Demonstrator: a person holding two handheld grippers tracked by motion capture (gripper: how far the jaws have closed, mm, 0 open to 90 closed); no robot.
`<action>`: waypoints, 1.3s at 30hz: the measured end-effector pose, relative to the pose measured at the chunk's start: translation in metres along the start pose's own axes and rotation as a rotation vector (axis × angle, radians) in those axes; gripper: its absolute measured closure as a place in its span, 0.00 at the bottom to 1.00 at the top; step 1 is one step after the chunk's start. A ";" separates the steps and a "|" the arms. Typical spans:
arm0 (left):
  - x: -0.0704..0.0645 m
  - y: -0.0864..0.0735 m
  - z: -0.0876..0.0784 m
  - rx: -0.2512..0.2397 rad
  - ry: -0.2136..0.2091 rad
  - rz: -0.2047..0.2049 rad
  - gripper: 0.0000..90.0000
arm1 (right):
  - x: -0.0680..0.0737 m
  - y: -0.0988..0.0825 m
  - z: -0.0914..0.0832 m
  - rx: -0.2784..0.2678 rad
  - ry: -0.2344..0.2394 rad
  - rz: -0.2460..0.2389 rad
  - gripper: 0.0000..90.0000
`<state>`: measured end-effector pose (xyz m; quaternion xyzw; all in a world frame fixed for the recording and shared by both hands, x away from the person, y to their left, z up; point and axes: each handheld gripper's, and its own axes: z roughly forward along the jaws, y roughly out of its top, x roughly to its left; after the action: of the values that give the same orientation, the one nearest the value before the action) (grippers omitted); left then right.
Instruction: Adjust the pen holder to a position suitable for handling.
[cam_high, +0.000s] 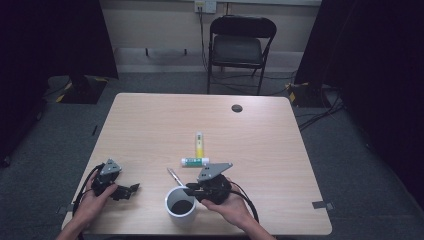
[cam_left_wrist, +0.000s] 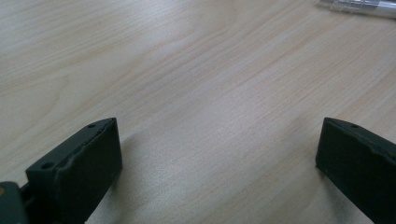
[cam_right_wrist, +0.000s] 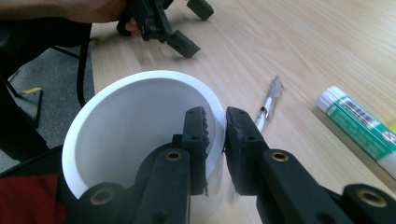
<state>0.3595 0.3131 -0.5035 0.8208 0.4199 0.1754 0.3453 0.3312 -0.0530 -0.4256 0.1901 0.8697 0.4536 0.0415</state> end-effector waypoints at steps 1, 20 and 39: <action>0.000 0.000 0.000 0.002 -0.001 0.000 0.00 | 0.000 -0.002 -0.003 0.002 -0.001 0.001 0.88; 0.000 0.000 0.000 0.000 -0.001 0.000 0.00 | -0.013 -0.023 -0.035 -0.010 -0.022 0.005 0.91; 0.000 0.000 0.000 0.000 0.000 0.000 0.00 | -0.039 -0.031 -0.052 -0.023 -0.079 0.056 0.93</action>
<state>0.3595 0.3131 -0.5034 0.8207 0.4200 0.1753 0.3453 0.3453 -0.1239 -0.4242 0.2315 0.8566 0.4566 0.0652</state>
